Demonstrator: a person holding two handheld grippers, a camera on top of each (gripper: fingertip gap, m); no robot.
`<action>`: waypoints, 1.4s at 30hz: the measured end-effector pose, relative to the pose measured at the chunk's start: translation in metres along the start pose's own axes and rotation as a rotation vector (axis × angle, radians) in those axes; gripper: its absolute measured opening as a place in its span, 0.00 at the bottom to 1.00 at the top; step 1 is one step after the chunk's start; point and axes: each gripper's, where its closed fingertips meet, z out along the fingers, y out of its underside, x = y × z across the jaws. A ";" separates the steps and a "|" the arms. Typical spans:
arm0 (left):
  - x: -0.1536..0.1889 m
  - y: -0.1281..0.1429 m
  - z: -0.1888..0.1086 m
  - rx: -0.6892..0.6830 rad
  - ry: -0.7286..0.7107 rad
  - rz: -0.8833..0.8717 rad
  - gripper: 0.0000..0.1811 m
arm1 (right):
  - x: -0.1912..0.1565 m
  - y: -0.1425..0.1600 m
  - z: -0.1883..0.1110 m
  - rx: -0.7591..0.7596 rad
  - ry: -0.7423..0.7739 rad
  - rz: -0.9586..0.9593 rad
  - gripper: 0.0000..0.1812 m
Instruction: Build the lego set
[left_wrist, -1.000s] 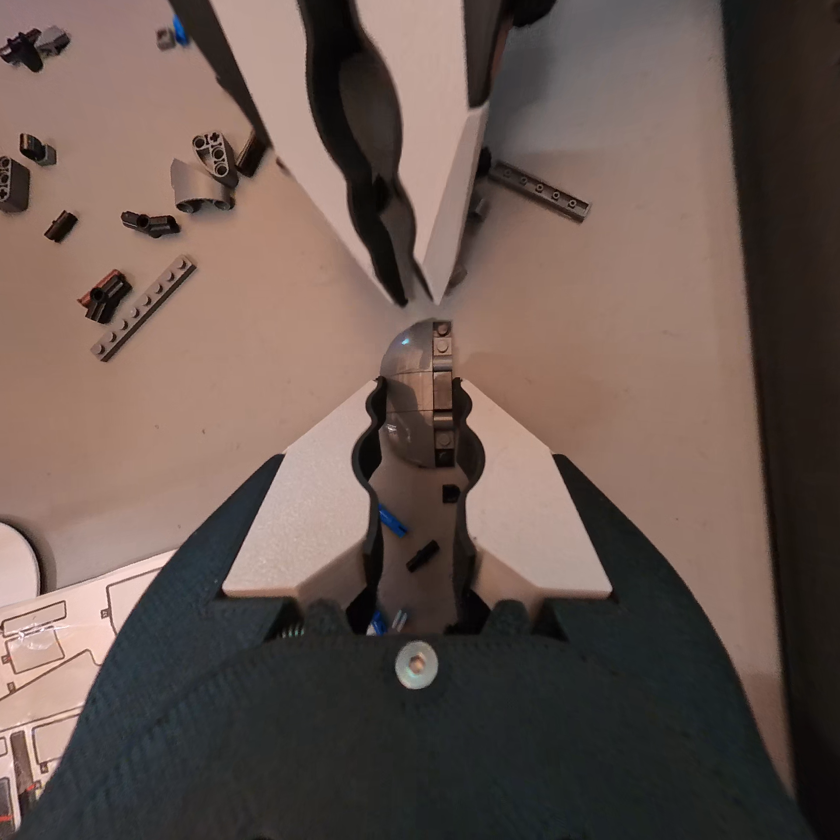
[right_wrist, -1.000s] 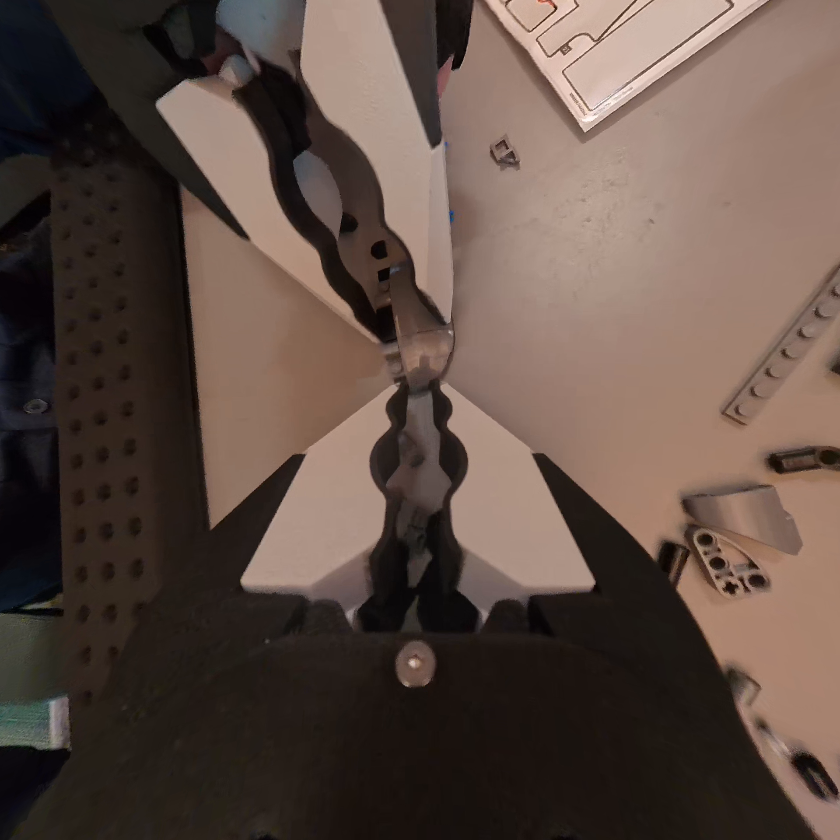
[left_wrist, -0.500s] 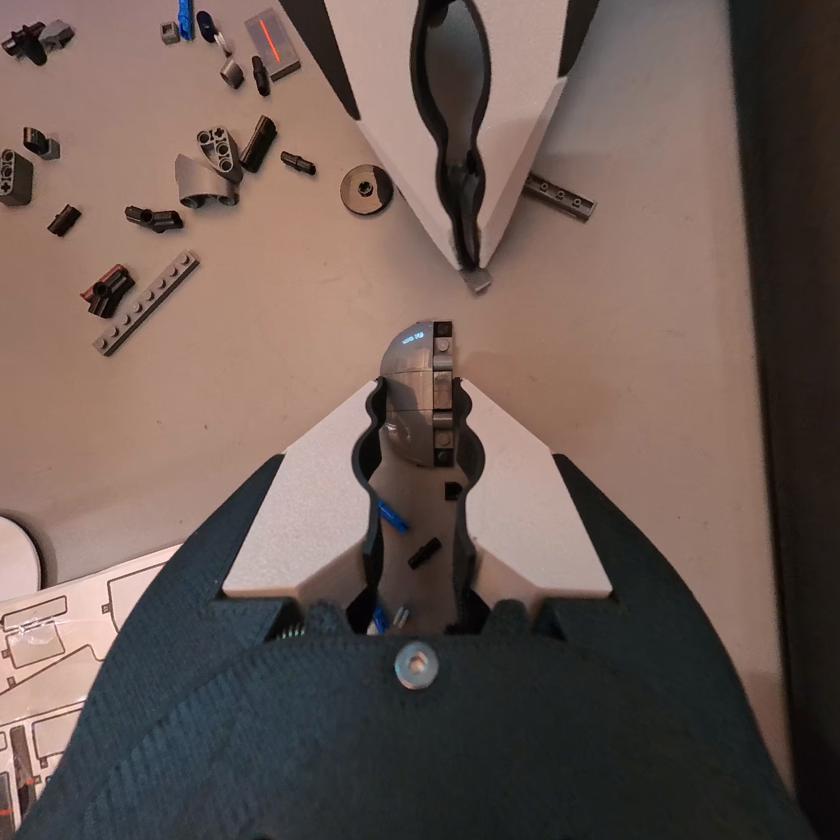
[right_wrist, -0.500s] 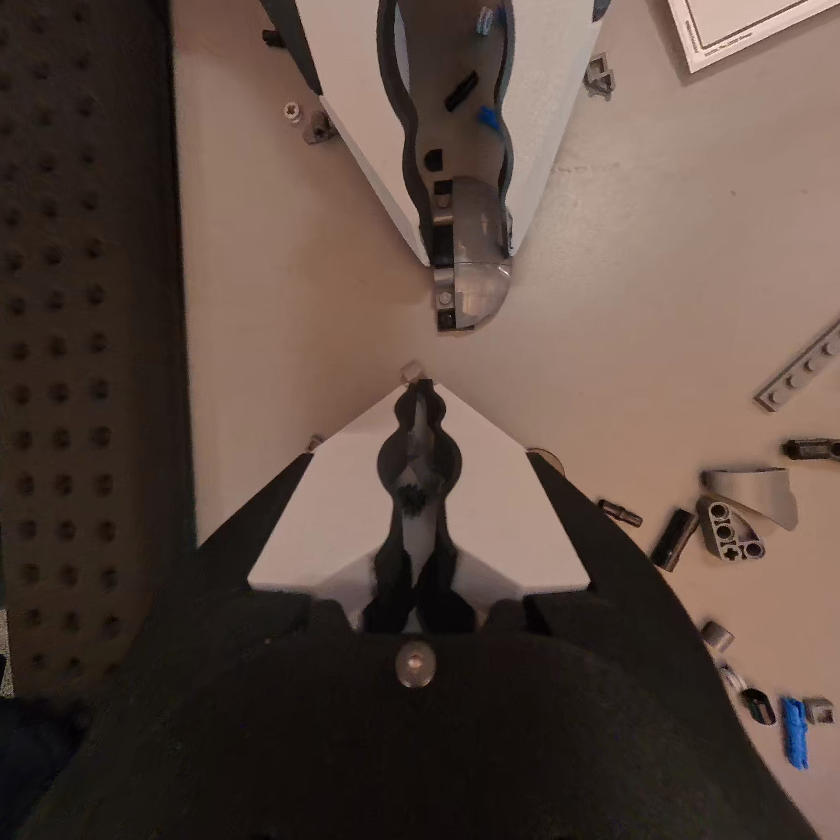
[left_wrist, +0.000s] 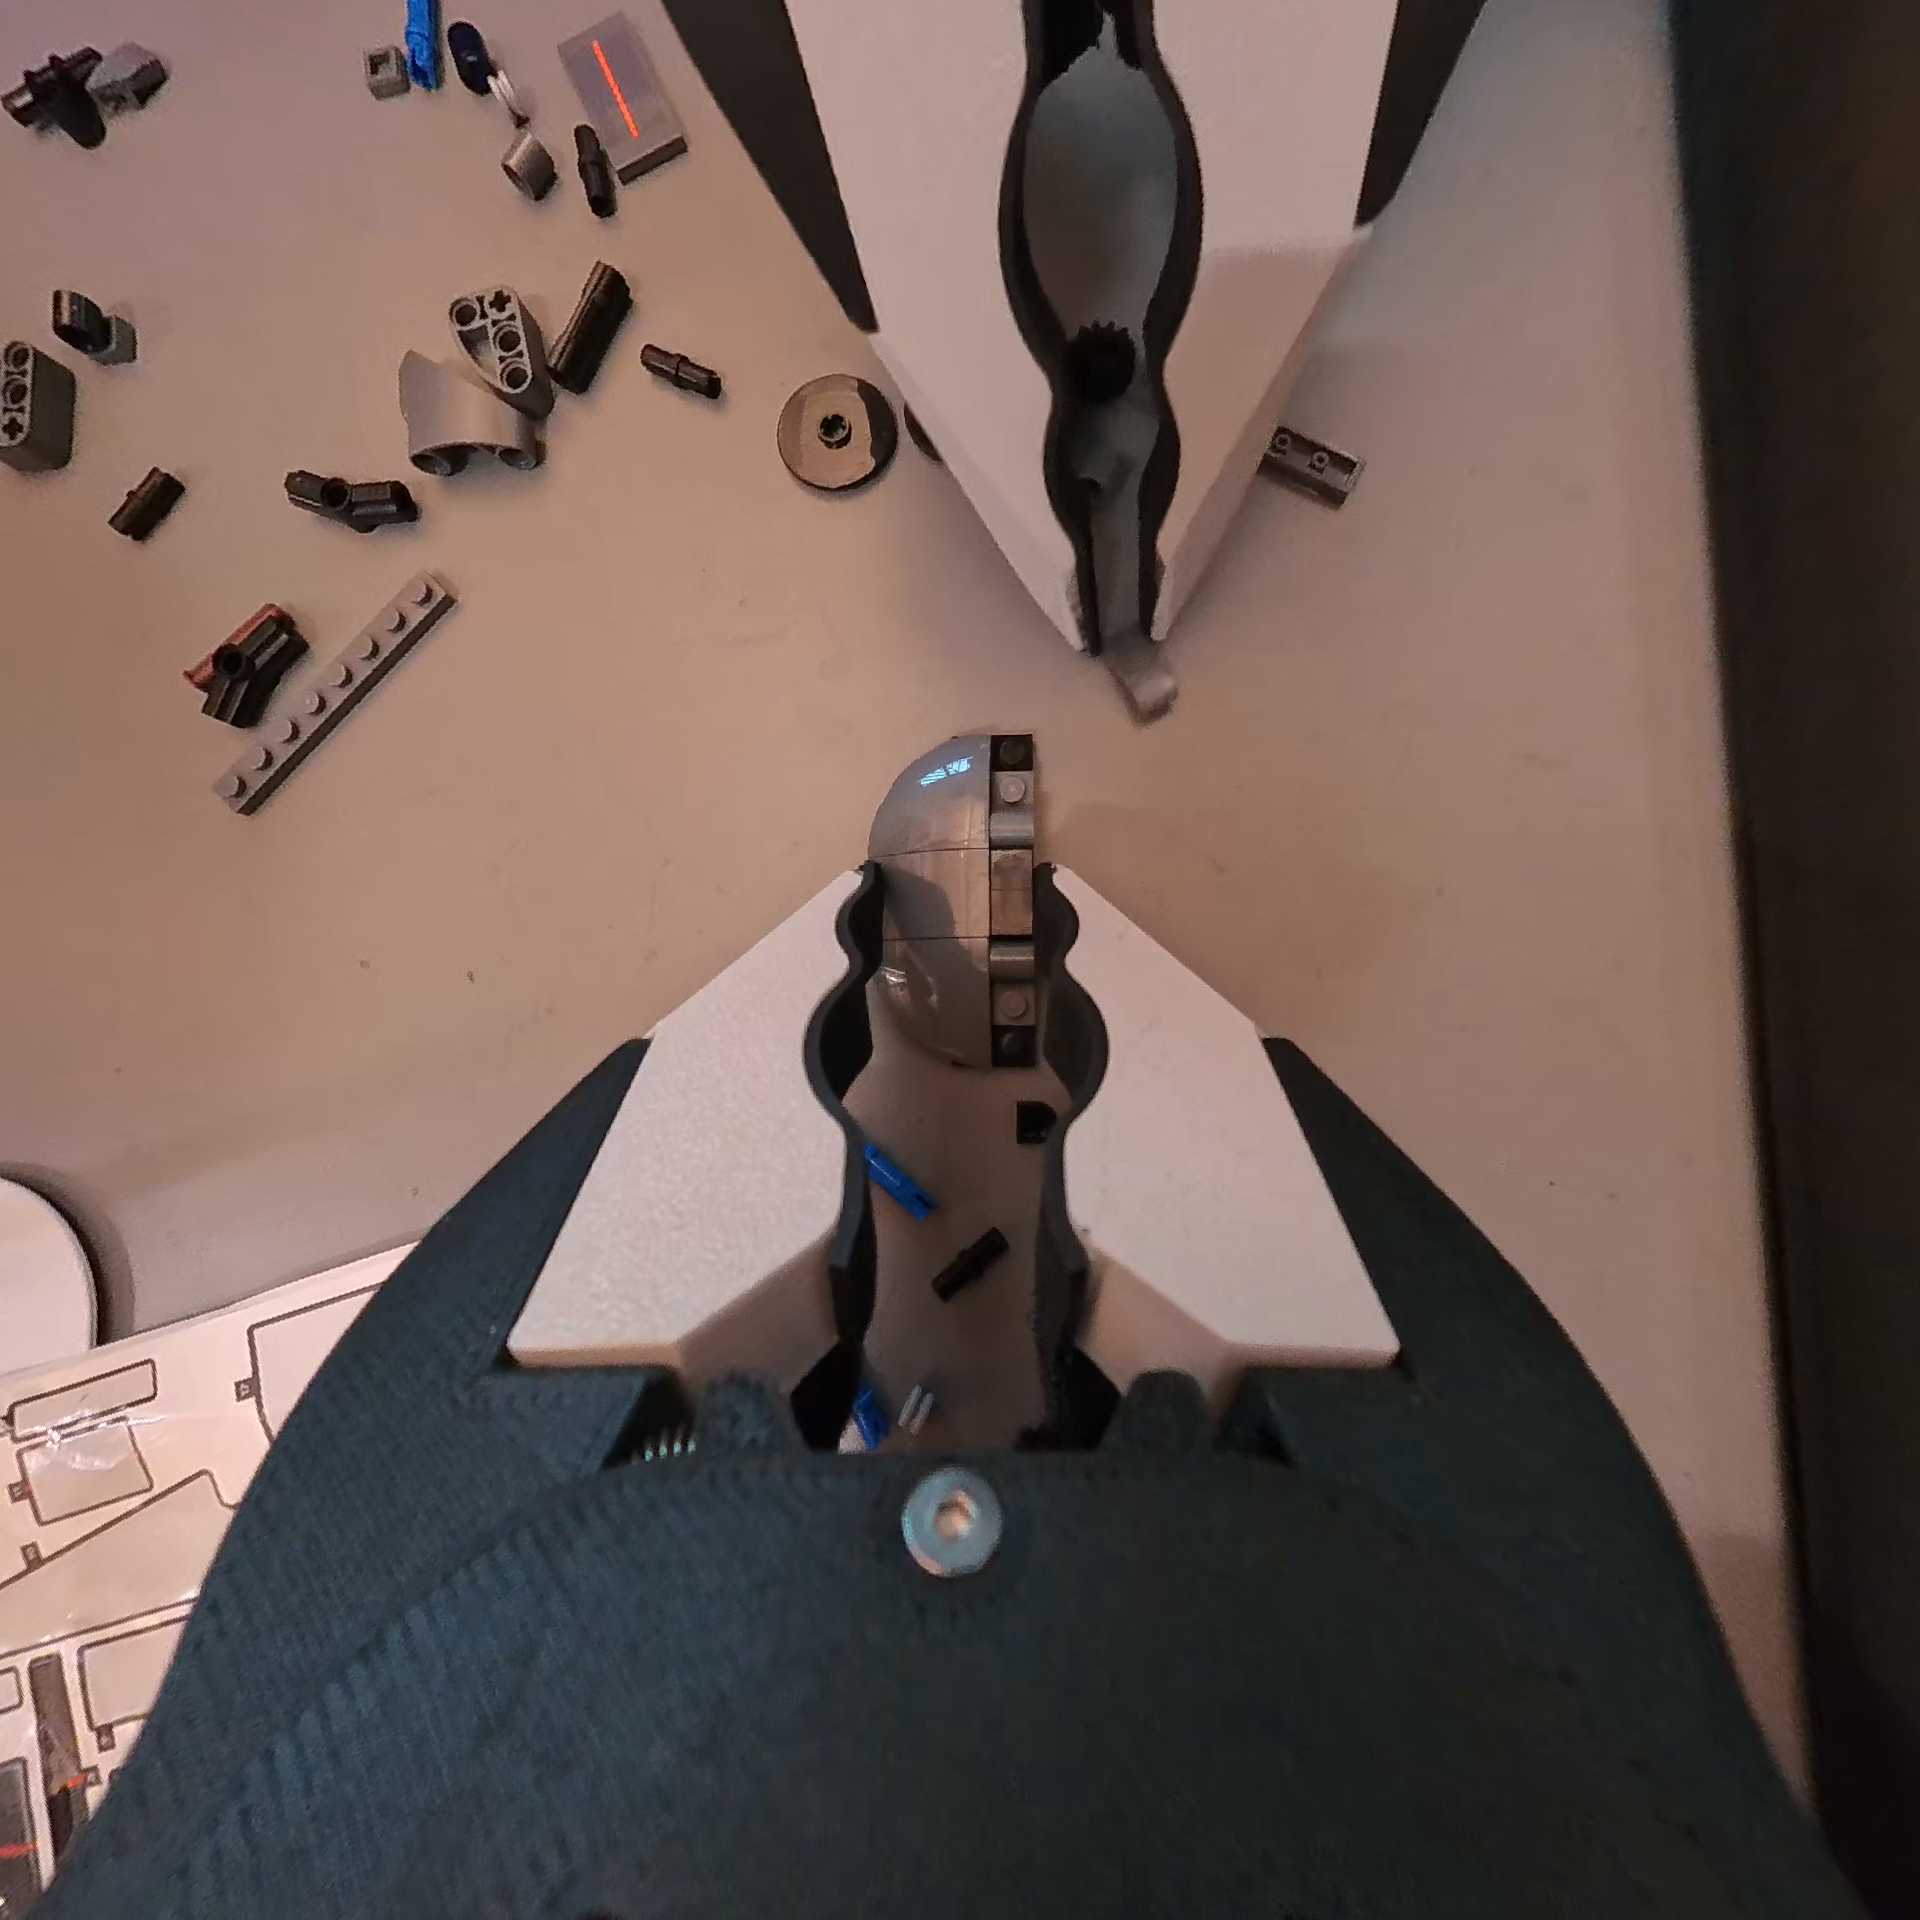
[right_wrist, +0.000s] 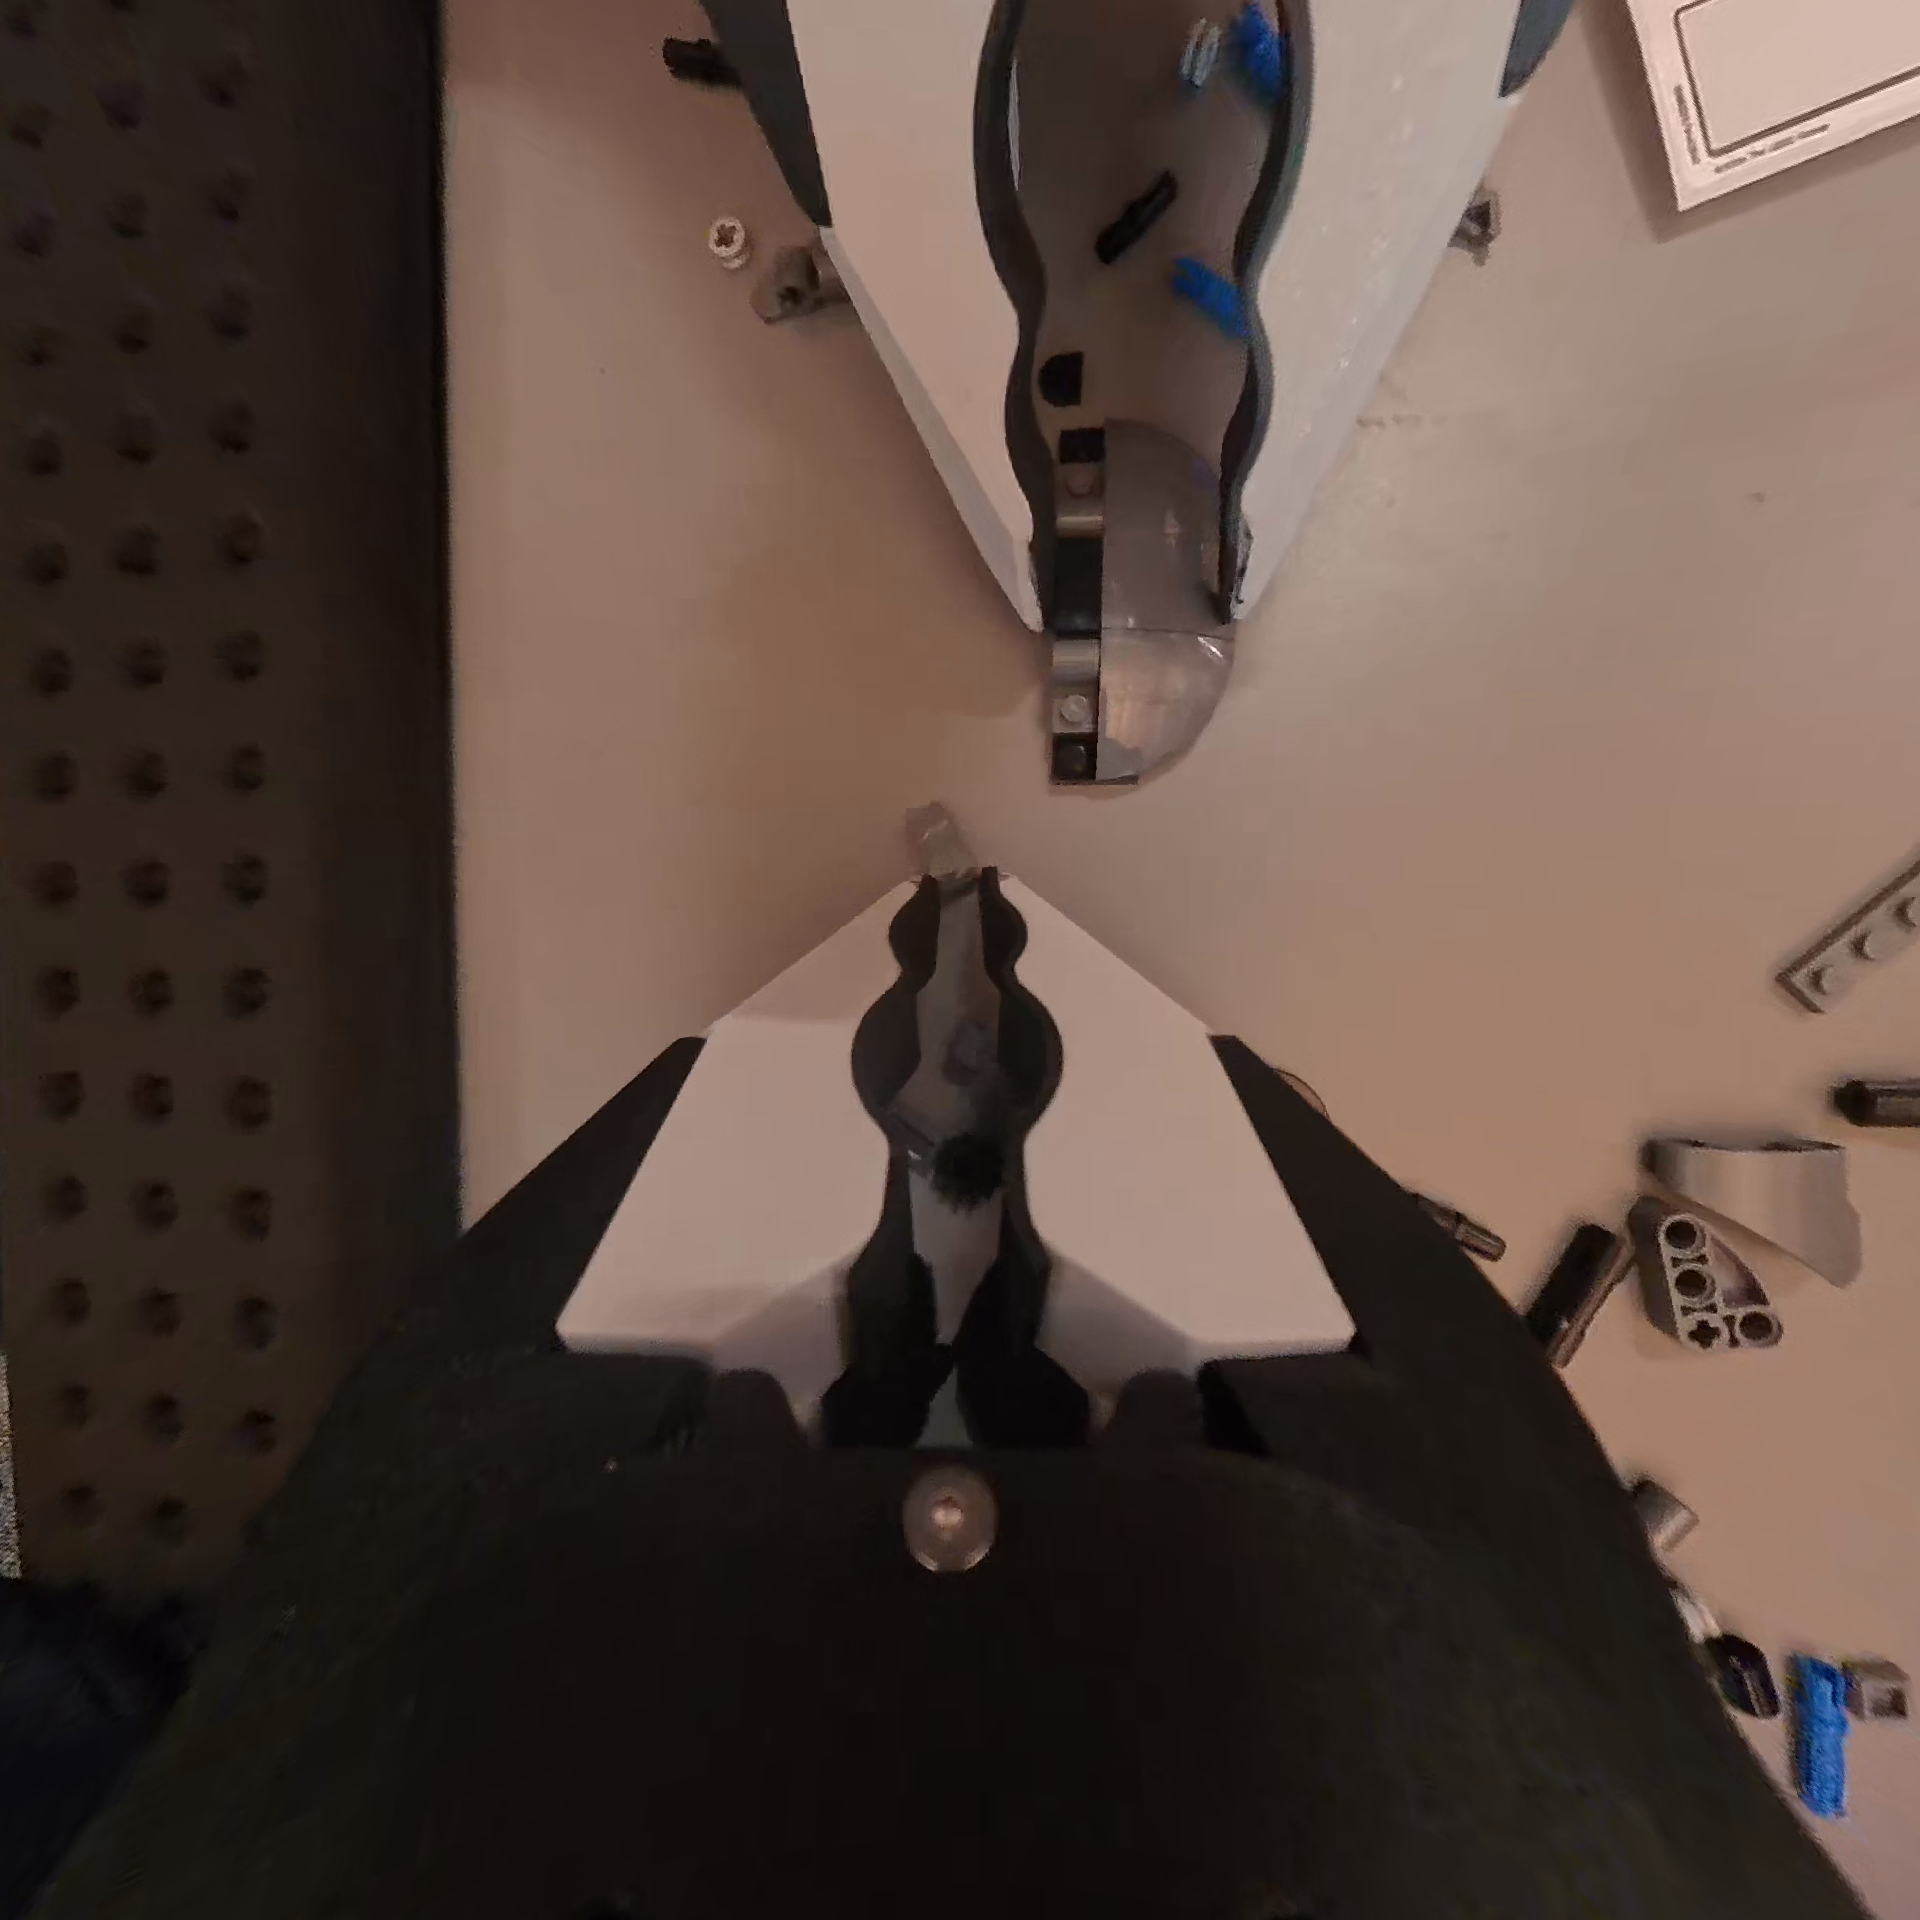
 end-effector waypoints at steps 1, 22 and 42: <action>0.000 0.000 0.000 0.000 0.000 0.000 0.15 | 0.000 -0.001 0.001 0.000 0.000 0.000 0.04; -0.002 0.001 0.000 -0.010 -0.011 -0.002 0.15 | 0.014 -0.019 -0.003 0.113 0.023 0.129 0.03; -0.001 0.000 0.000 -0.006 -0.005 -0.010 0.15 | 0.021 -0.021 0.002 0.154 -0.047 0.342 0.03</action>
